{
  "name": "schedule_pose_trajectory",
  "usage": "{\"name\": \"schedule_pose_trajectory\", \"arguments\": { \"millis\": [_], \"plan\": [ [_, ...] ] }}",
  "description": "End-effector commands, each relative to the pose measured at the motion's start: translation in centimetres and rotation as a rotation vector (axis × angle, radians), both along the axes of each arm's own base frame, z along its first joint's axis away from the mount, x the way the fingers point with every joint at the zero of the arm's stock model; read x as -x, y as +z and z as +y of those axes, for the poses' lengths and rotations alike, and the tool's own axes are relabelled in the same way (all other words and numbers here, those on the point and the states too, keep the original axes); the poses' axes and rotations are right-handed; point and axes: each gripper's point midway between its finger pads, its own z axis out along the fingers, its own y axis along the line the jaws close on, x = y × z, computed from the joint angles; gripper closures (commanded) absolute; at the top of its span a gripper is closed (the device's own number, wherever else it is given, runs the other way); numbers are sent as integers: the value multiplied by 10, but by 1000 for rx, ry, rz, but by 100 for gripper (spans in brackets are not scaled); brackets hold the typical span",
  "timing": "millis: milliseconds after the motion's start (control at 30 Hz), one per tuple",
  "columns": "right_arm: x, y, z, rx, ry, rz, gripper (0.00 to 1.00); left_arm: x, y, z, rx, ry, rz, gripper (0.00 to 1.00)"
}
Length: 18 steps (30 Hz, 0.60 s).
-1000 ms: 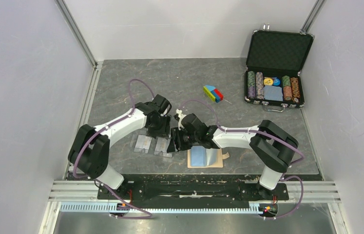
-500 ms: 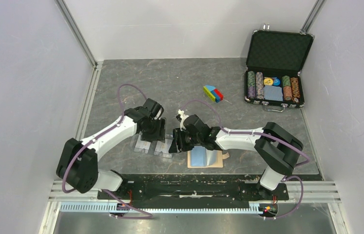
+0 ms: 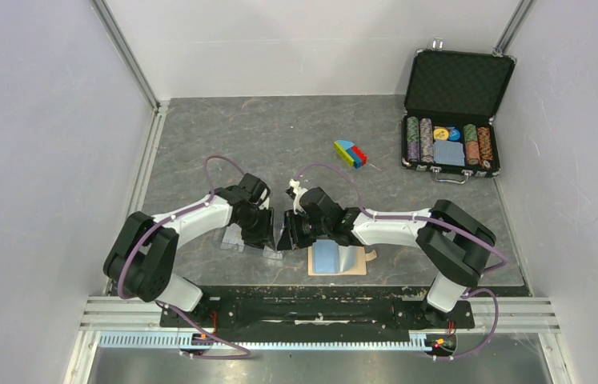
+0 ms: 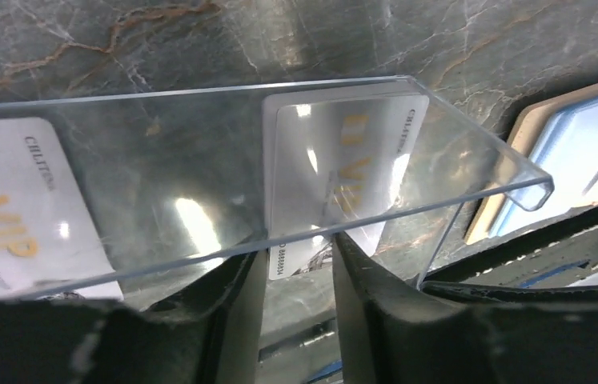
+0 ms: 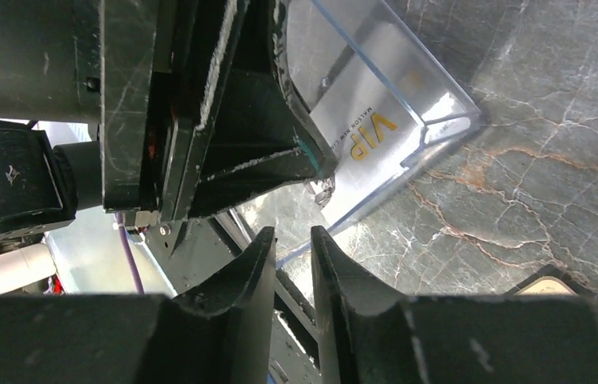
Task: Put the credit cards into the card holder
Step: Pick up the credit card from the storage box.
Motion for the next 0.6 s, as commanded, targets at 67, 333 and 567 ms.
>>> {"name": "schedule_pose_trajectory", "arguments": {
  "millis": [67,333,567],
  "plan": [
    [-2,-2,4,-5,4,-11,79,0,19,-30,187,-6,-33,62],
    [1,-4,3,-5,8,-5,81,2,17,-13,84,-6,-45,41],
    [2,-2,2,-7,8,-9,82,4,9,-13,51,-26,-29,60]
  ]
}}
